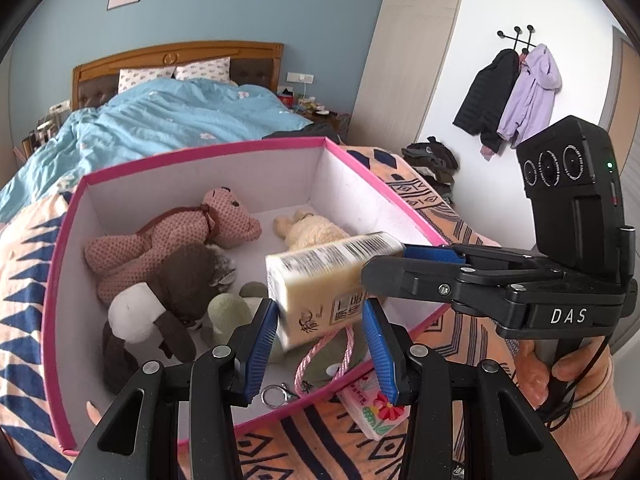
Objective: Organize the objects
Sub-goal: 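Lower the tissue pack into the box and open the right gripper, then withdraw the right gripper and lower it onto the pink floral tissue pack, then close the right gripper on the pink floral pack and lift it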
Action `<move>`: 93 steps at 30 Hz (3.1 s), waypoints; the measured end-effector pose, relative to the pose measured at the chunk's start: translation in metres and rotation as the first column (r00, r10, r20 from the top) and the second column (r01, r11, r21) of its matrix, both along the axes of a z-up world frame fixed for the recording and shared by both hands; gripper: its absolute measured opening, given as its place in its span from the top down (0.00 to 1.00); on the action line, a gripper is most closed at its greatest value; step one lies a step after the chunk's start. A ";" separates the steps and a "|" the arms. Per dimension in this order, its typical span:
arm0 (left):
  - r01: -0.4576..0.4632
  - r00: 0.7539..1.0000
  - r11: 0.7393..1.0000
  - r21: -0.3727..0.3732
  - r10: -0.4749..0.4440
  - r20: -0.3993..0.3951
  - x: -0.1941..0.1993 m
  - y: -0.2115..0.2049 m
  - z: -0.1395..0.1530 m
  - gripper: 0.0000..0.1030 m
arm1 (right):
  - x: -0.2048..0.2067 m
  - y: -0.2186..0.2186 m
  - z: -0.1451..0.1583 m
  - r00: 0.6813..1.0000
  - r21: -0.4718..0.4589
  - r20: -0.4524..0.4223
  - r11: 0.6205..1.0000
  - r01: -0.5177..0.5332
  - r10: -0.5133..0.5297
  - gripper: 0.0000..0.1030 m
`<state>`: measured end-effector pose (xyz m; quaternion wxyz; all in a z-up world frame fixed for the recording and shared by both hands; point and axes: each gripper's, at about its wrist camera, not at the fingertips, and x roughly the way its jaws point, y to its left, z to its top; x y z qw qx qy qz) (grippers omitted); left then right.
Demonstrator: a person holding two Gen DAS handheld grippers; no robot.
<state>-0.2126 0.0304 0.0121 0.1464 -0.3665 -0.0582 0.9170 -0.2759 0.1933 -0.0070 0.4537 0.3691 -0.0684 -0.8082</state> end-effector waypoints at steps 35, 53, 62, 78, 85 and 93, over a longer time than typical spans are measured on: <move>0.026 0.990 0.999 -0.023 -0.029 -0.140 0.052 0.005 0.013 0.39 | 0.033 0.007 0.005 0.991 0.091 -0.127 0.995 0.046 -0.034 0.50; 0.168 0.984 0.985 0.051 -0.170 0.044 0.116 0.042 -0.050 0.36 | 0.105 0.070 -0.045 1.000 0.133 0.005 0.991 -0.016 0.016 0.43; 0.096 0.987 0.992 0.076 -0.105 0.125 0.070 0.035 -0.070 0.46 | 0.078 0.063 -0.071 0.996 0.126 0.083 0.991 0.034 -0.045 0.43; 0.089 0.980 0.993 0.074 -0.101 0.172 0.041 0.042 -0.079 0.62 | 0.049 0.043 -0.086 0.990 0.151 0.124 0.987 0.050 -0.070 0.62; 0.090 0.983 0.993 0.077 -0.101 0.156 0.051 0.040 -0.071 0.62 | 0.057 0.043 -0.083 0.991 0.150 0.117 0.987 0.047 -0.065 0.62; 0.112 0.987 0.992 0.059 -0.117 0.107 0.065 0.048 -0.054 0.62 | 0.073 0.051 -0.074 0.994 0.131 0.091 0.990 0.053 -0.065 0.62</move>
